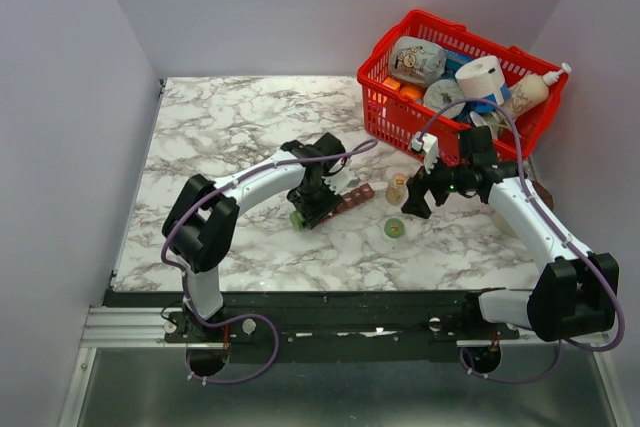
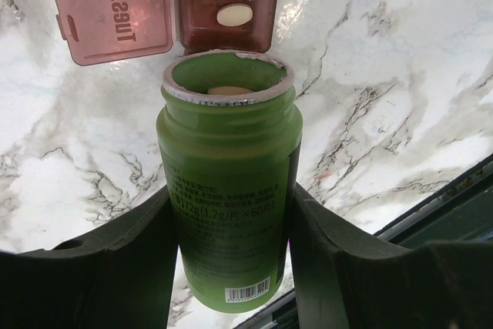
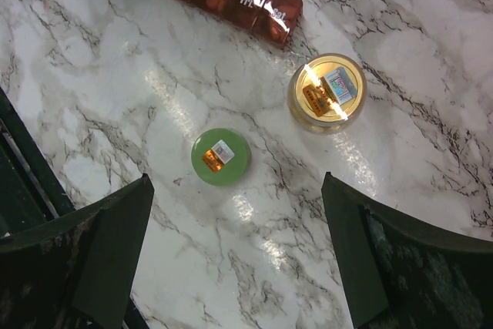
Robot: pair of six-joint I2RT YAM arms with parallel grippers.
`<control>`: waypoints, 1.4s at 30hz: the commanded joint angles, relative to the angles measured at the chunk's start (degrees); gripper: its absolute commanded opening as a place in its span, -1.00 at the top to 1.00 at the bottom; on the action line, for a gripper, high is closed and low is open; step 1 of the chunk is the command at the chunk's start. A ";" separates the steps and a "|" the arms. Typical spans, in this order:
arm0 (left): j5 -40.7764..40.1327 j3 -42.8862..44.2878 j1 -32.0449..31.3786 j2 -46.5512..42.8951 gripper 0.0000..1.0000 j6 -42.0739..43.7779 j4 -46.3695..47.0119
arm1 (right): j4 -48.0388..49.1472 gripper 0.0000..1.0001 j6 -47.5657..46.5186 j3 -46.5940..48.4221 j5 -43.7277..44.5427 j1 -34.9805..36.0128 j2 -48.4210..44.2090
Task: Sort the pills into containers
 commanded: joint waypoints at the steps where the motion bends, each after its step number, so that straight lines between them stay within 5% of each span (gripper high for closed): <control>1: -4.41 2.82 -1.61 1.88 1.00 -0.70 -3.02 | -1.31 -0.99 -0.36 1.24 0.07 -0.36 -1.29; 42: -21.64 9.50 -8.47 7.86 1.00 0.53 -9.35 | -1.40 -0.99 -0.27 1.33 0.07 -0.45 -1.03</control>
